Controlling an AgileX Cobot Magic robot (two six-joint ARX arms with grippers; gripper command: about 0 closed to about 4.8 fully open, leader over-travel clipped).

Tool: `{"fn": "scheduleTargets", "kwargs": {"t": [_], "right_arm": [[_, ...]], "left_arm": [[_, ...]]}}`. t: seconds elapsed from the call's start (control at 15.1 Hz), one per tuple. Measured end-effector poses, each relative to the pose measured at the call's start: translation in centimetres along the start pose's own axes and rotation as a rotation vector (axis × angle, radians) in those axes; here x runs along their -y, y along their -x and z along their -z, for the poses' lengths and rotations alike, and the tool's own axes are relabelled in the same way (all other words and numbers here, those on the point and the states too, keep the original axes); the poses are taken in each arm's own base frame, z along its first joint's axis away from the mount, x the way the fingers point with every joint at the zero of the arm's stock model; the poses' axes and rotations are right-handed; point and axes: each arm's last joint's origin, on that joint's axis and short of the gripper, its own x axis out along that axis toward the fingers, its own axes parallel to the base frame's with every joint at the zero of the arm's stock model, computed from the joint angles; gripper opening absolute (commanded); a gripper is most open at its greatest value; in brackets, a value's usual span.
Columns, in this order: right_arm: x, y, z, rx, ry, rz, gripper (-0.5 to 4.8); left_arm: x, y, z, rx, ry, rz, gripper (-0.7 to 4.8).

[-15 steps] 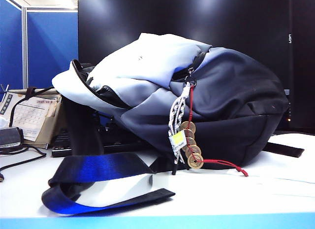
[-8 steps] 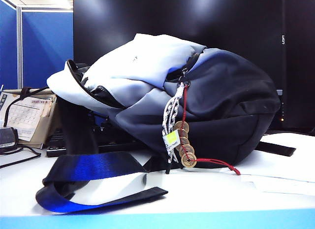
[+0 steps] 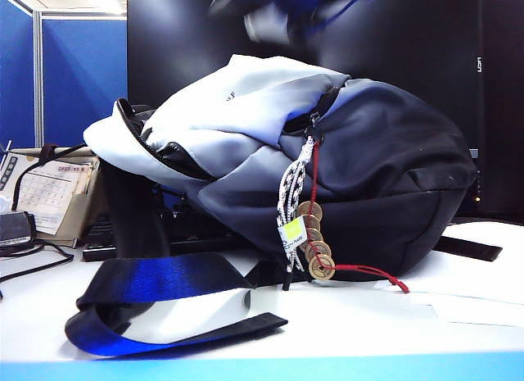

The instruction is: Take the gray clothes out of the backpack.

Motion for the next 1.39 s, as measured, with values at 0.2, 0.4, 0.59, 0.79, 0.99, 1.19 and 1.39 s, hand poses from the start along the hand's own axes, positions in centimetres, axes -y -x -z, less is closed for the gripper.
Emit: {"fn": "scheduleTargets", "kwargs": {"t": [0.2, 0.4, 0.59, 0.79, 0.99, 1.19, 1.39], "right_arm": [[0.2, -2.8, 2.5, -0.020, 0.100, 0.221, 4.79], [-0.4, -4.4, 4.8, -0.062, 0.106, 0.261, 4.79], [-1.4, -6.8, 7.1, -0.085, 0.134, 0.298, 2.95], [-0.5, -7.6, 8.7, -0.088, 0.179, 0.423, 2.11], [0.7, -7.4, 8.8, -0.096, 0.185, 0.457, -0.01], [0.7, -7.4, 8.9, -0.096, 0.175, 0.456, -0.01], [0.3, -6.1, 6.2, -0.106, 0.055, 0.410, -0.01]], "left_arm": [[-0.1, 0.0, 0.2, -0.022, 0.004, 0.003, -0.05], [-0.2, 0.0, 0.4, -0.047, 0.010, -0.010, -0.05], [-0.2, 0.0, 0.5, -0.051, 0.009, -0.011, -0.05], [-0.2, 0.0, 0.5, -0.050, 0.009, -0.011, -0.05], [-0.2, 0.0, 0.5, -0.051, 0.008, -0.011, -0.05], [-0.2, 0.0, 0.5, -0.051, 0.004, -0.012, -0.05], [-0.2, 0.0, 0.4, -0.049, -0.016, -0.014, -0.05]]}}
